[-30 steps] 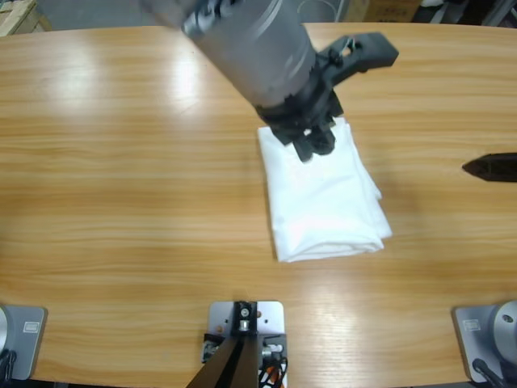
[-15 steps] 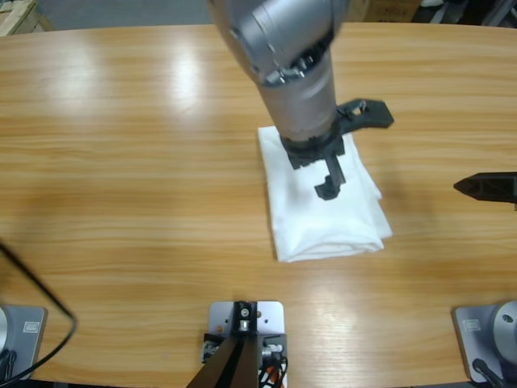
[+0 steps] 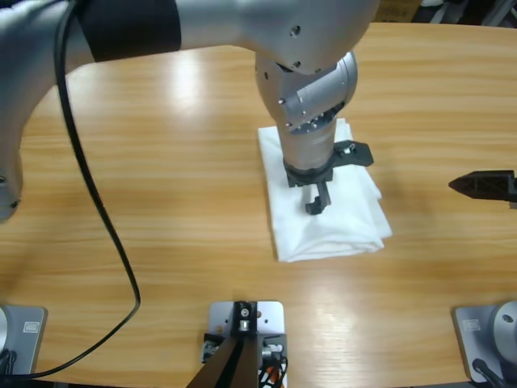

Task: Fold clothes

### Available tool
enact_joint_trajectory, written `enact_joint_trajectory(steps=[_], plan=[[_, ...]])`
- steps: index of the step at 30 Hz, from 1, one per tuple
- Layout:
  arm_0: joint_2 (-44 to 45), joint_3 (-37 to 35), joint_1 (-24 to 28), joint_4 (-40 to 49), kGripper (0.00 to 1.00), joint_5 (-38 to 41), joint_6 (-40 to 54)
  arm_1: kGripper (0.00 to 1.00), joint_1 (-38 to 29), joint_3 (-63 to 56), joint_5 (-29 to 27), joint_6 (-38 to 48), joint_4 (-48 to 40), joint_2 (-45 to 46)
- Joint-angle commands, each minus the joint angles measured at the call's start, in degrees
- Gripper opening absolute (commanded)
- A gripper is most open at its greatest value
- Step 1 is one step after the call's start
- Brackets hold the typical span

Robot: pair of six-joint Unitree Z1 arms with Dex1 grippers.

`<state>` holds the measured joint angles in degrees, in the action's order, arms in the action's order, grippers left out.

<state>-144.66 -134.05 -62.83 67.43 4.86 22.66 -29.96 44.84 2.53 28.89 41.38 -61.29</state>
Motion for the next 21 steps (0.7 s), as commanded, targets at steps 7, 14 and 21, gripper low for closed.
enact_joint_trajectory(steps=[7,14,21], plan=[[-8.1,-4.7,-1.1,1.7,1.0,-6.5,-1.6,1.0,-0.5,-1.7,0.8,0.8,-2.3,-3.3],[-8.9,-5.9,1.8,1.9,1.0,-11.0,-9.3,1.0,-0.5,-1.9,1.0,0.8,-2.8,-3.0],[-10.7,-10.1,14.7,2.8,1.0,-11.9,-19.3,1.0,-0.5,-2.0,1.1,0.8,-3.0,-3.8]])
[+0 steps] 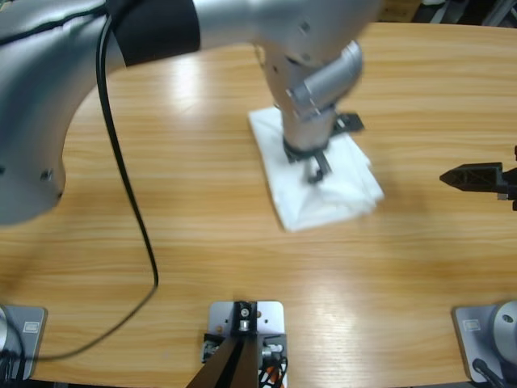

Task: Fold clothes

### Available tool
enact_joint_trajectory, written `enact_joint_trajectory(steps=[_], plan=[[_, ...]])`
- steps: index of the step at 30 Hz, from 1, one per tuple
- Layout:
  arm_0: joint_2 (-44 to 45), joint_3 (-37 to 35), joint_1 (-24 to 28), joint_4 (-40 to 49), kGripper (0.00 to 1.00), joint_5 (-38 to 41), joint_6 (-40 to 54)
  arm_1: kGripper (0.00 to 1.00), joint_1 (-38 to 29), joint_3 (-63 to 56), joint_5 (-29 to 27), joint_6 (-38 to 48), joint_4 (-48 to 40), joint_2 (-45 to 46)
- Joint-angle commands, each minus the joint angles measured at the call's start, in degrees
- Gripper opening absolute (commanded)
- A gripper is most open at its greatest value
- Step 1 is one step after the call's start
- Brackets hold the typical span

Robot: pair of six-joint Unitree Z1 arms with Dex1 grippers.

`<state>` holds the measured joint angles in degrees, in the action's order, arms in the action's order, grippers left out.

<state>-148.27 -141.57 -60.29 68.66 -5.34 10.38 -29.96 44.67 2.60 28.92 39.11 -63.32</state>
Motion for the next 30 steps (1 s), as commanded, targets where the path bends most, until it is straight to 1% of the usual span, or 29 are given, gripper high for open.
enact_joint_trajectory(steps=[1,6,9,12,13,15,17,20,23,28,30], plan=[[-7.5,-3.4,14.3,1.6,1.0,-1.7,-7.0,1.0,-0.5,-1.7,1.0,0.8,-0.7,-2.2],[-10.7,-11.5,26.7,3.1,1.0,-1.1,-9.2,1.0,-0.5,-1.7,1.1,0.8,-0.6,-2.6],[-12.0,-14.6,32.6,6.2,0.991,-0.5,-16.0,1.0,-0.5,-1.3,1.0,0.6,-0.7,-4.1],[-12.5,-15.7,37.9,8.3,0.987,-0.6,-20.5,1.0,-0.5,-1.3,1.2,0.5,-0.5,-4.2],[-12.6,-16.4,39.7,9.3,0.987,-0.6,-23.7,1.0,-0.5,-1.4,1.3,0.5,-0.4,-3.9],[-13.4,-18.9,41.8,11.1,0.991,-0.5,-28.7,1.0,-0.5,-1.6,1.4,0.5,-0.4,-3.6],[-14.3,-21.2,43.6,11.9,0.992,-0.4,-31.2,1.0,-0.6,-1.6,1.4,0.5,-0.4,-3.8],[-16.2,-25.8,46.0,12.1,1.0,0.7,-31.3,1.0,-0.5,-1.6,1.5,0.5,-0.3,-3.9],[-16.7,-27.5,48.4,12.1,1.0,1.4,-31.4,1.0,-0.5,-1.3,1.6,0.4,-0.3,-4.7],[-17.0,-28.3,49.1,13.2,0.996,1.5,-30.2,1.0,-0.5,-1.1,1.6,0.1,-0.3,-5.6],[-16.9,-30.2,48.9,14.8,1.0,1.5,-30.2,1.0,-0.5,-1.1,1.6,0.1,-0.3,-5.5]])
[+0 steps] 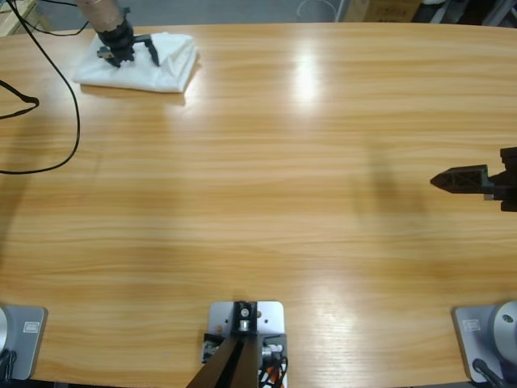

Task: Fold clothes

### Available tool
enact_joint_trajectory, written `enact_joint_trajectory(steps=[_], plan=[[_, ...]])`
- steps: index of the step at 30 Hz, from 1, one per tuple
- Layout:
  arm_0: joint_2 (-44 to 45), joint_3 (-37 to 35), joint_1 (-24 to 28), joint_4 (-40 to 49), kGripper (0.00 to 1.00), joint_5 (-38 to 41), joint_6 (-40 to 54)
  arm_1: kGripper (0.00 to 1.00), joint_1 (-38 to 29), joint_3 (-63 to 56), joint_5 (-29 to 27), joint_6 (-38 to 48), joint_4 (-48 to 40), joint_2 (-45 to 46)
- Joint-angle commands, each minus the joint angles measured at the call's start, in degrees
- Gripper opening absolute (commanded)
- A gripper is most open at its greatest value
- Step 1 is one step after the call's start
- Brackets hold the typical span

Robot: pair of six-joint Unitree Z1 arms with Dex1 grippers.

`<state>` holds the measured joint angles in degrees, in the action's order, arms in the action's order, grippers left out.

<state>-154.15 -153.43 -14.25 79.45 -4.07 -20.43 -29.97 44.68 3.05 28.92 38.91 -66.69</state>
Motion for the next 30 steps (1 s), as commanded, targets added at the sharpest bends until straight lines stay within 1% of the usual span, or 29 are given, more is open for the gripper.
enact_joint_trajectory(steps=[1,4,7,10,14,16,18,19,22,24,27,29,30], plan=[[-10.8,-20.0,2.7,4.8,1.0,0.2,0.7,1.0,-0.5,-1.1,1.2,0.1,-0.1,-2.1],[-9.5,-25.2,2.8,5.6,1.0,0.1,0.4,1.0,-0.6,-1.3,1.1,0.0,0.0,-1.6],[-7.9,-28.4,3.6,6.0,1.0,0.3,-0.8,1.0,-0.6,-1.5,1.1,0.0,0.0,-1.3],[-5.9,-31.4,3.8,5.6,1.0,2.3,-2.3,1.0,-0.6,-1.6,1.2,-0.5,0.0,-1.3],[-2.9,-31.5,4.3,-1.2,1.0,13.3,-1.4,1.0,-1.1,-1.7,1.5,-0.5,0.0,-1.6],[-1.2,-31.5,4.2,-3.9,1.0,15.0,-1.2,1.0,-1.6,-1.7,1.5,-0.5,0.0,-1.9],[0.5,-31.5,4.2,-5.0,1.0,14.7,-0.6,1.0,-1.7,-1.7,1.5,-0.5,-0.1,-2.4],[1.2,-31.5,4.2,-5.3,1.0,14.1,1.5,1.0,-1.7,-1.7,1.6,-0.5,-0.2,-2.7],[4.0,-31.4,3.1,-4.7,1.0,8.6,8.7,1.0,-1.7,-1.6,2.0,-0.6,-0.1,-3.1],[7.4,-31.4,2.3,-1.8,1.0,5.1,11.9,1.0,-1.8,-1.5,2.1,-0.8,-0.2,-3.7],[12.1,-31.0,1.0,5.0,1.0,1.5,18.0,1.0,-1.8,-1.2,2.1,-1.2,-0.2,-5.0],[16.2,-29.4,-0.4,8.1,1.0,1.3,20.7,1.0,-1.8,-1.2,2.0,-1.2,-0.1,-5.0],[18.7,-27.4,-1.4,8.8,1.0,1.2,21.5,1.0,-1.9,-1.2,1.9,-1.2,-0.1,-4.9]])
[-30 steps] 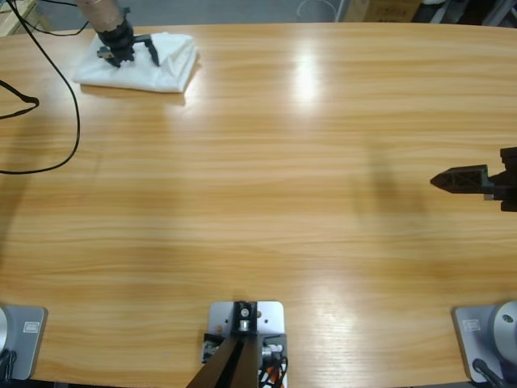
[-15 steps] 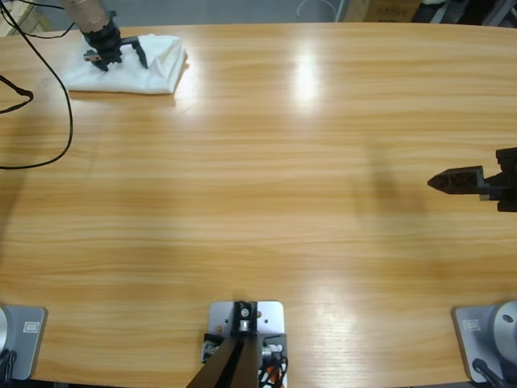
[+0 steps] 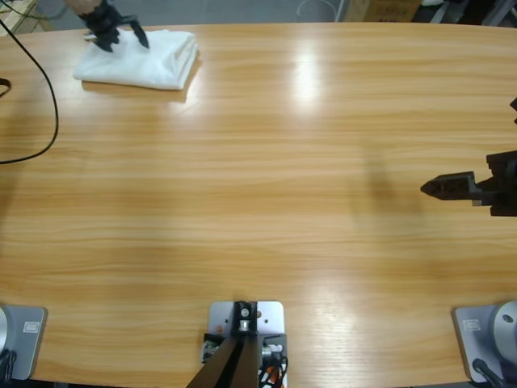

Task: Fold clothes

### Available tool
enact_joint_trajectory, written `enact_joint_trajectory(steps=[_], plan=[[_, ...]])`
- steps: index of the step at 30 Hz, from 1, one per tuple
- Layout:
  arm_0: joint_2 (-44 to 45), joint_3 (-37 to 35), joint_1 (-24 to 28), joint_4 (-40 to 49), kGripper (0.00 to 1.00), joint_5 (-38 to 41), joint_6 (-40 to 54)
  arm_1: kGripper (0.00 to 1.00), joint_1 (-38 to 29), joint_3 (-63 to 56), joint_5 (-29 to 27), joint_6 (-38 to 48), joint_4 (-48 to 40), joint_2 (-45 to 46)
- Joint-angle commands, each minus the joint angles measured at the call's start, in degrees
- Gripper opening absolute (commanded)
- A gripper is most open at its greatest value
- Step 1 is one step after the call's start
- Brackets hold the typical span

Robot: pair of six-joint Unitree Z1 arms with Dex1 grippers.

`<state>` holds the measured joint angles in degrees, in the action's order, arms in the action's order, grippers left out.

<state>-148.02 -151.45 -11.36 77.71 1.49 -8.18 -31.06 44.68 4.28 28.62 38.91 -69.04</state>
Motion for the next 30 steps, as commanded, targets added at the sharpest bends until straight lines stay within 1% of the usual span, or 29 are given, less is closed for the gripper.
enact_joint_trajectory(steps=[1,3,5,7,10,11,14,15,16,18,21,22,24,25,27,28,30], plan=[[15.0,-27.4,-5.4,11.2,1.0,-5.3,9.6,1.0,-0.9,-1.3,0.6,-0.9,-0.1,-2.5],[19.7,-23.0,-7.2,13.8,1.0,-6.5,9.3,1.0,-1.1,-1.2,0.3,-0.9,0.0,-2.3],[25.5,-16.7,-7.9,17.3,1.0,-6.2,5.9,1.0,-2.9,-0.2,-0.6,-0.8,1.3,-1.5],[31.7,-7.2,-8.2,17.2,1.0,-6.0,4.9,1.0,-4.0,1.3,-1.8,-0.8,4.8,-0.6],[39.5,5.9,-8.2,16.6,1.0,-6.0,3.6,1.0,-4.1,3.2,-1.9,-0.9,8.0,2.1],[42.6,12.1,-8.2,15.1,1.0,-5.7,2.6,1.0,-4.1,4.0,-1.9,-0.9,9.1,2.9],[56.3,39.0,-8.8,2.5,1.0,-5.5,0.1,1.0,-4.2,5.3,-2.0,-0.9,12.1,5.6],[60.2,46.6,-8.8,-0.8,1.0,-5.6,-0.6,1.0,-4.2,5.5,-2.3,-0.9,12.9,6.4],[63.5,52.9,-8.8,-3.1,1.0,-5.5,-0.9,1.0,-4.2,5.5,-2.5,-1.1,13.7,6.9],[69.5,62.5,-10.4,-6.0,1.0,-5.5,-2.0,1.0,-4.2,5.6,-2.7,-2.0,15.3,7.4],[78.8,77.2,-14.6,-9.6,1.0,-4.6,-5.8,1.0,-5.1,6.2,-3.3,-3.8,16.5,8.1],[83.3,83.6,-16.1,-12.3,1.0,-3.1,-7.3,1.0,-5.1,6.3,-3.9,-4.7,16.5,7.9],[89.7,92.6,-17.6,-17.6,1.0,-0.4,-8.5,1.0,-5.1,6.5,-5.0,-7.3,16.6,6.5],[92.0,95.7,-17.8,-19.1,1.0,0.5,-8.7,1.0,-5.1,6.7,-5.8,-9.0,16.8,5.6],[96.3,101.4,-17.9,-23.1,1.0,2.1,-8.6,1.0,-5.1,6.7,-7.4,-10.9,15.8,4.3],[98.0,103.9,-17.9,-24.9,1.0,2.5,-8.6,1.0,-5.2,6.7,-8.2,-13.8,14.0,4.3],[101.4,107.3,-17.9,-27.2,1.0,2.7,-9.4,1.0,-5.3,6.1,-10.3,-17.3,11.5,4.9]])
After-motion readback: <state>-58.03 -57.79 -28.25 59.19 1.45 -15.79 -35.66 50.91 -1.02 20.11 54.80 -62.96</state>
